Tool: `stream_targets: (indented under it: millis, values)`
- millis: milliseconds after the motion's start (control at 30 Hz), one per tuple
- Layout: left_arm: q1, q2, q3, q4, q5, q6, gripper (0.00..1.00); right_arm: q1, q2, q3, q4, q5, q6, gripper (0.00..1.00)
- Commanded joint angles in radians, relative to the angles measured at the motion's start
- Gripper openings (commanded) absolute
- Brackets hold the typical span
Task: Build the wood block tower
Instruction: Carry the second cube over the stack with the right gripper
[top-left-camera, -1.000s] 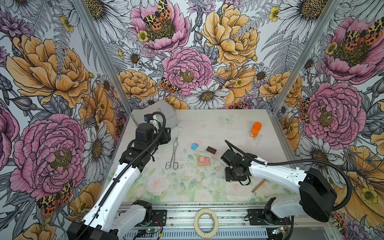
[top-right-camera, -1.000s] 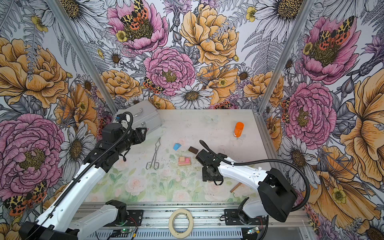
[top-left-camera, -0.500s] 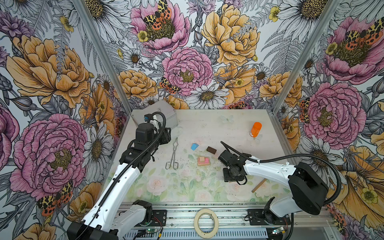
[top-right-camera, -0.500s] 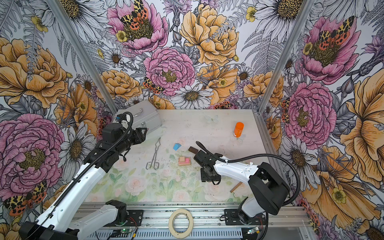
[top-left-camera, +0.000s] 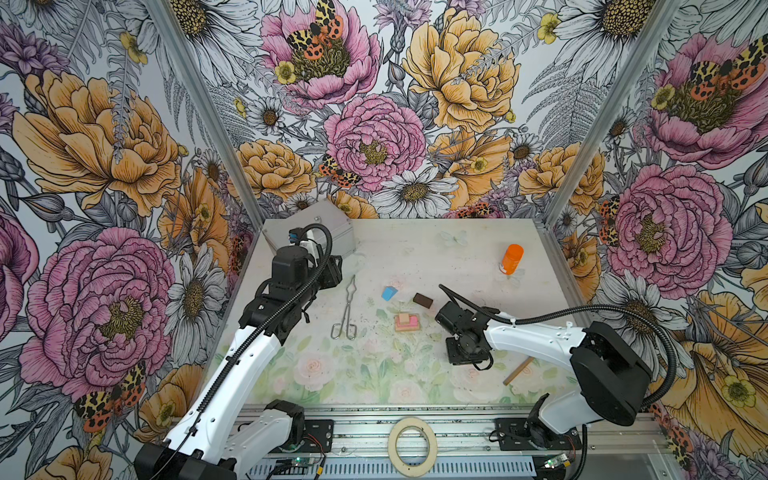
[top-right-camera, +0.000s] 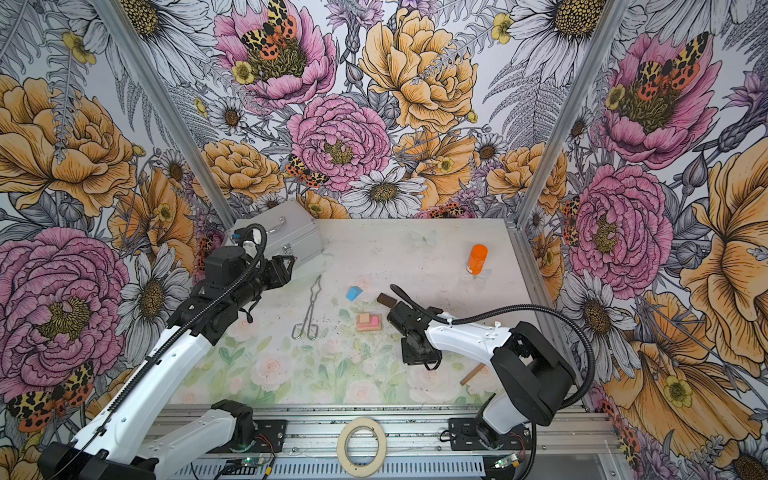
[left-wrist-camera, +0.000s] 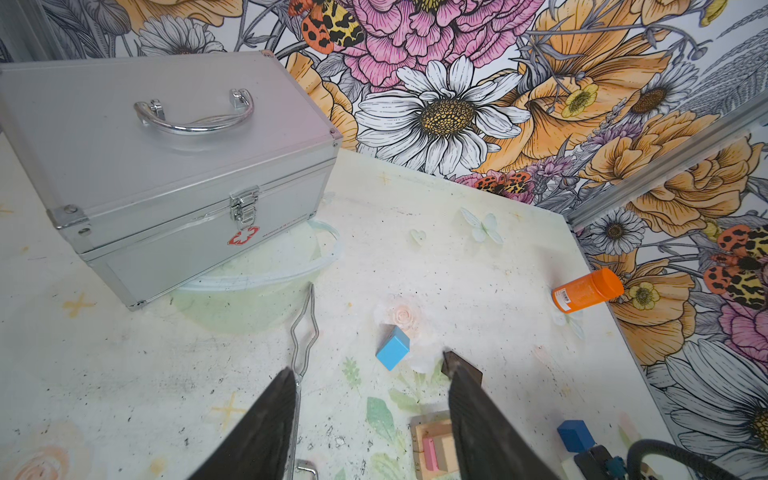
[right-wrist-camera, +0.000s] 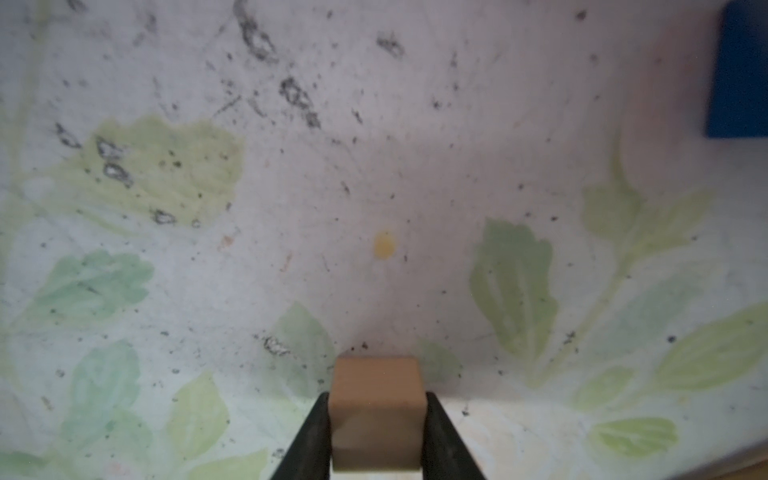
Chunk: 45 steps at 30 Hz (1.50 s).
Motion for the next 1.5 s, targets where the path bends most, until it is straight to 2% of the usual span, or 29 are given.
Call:
stream_targets:
  millis: [0,100,267,433,833,1033,1467]
  values:
    - [-0.009,0.002,-0.015,-0.010,-0.020,0.022,0.60,0.003,0.010,0.000,0.021,0.007,0.003,0.31]
    - [-0.008,0.002,-0.015,-0.010,-0.020,0.022,0.60,0.004,0.006,0.003,0.019,0.006,0.005,0.23]
    - [-0.008,0.002,-0.014,-0.010,-0.018,0.022,0.60,0.004,-0.001,0.078,-0.002,-0.002,0.004,0.00]
    - [-0.010,0.003,-0.015,-0.010,-0.015,0.020,0.60,0.007,0.061,0.286,-0.142,0.045,-0.010,0.00]
    - [-0.012,0.003,-0.015,-0.010,-0.017,0.023,0.60,-0.010,0.290,0.597,-0.166,0.001,-0.098,0.00]
    - [-0.010,0.001,-0.015,-0.010,-0.020,0.023,0.60,-0.016,0.364,0.678,-0.166,-0.012,-0.117,0.00]
    - [-0.011,0.003,-0.016,-0.010,-0.023,0.024,0.61,-0.015,0.428,0.724,-0.164,-0.034,-0.115,0.00]
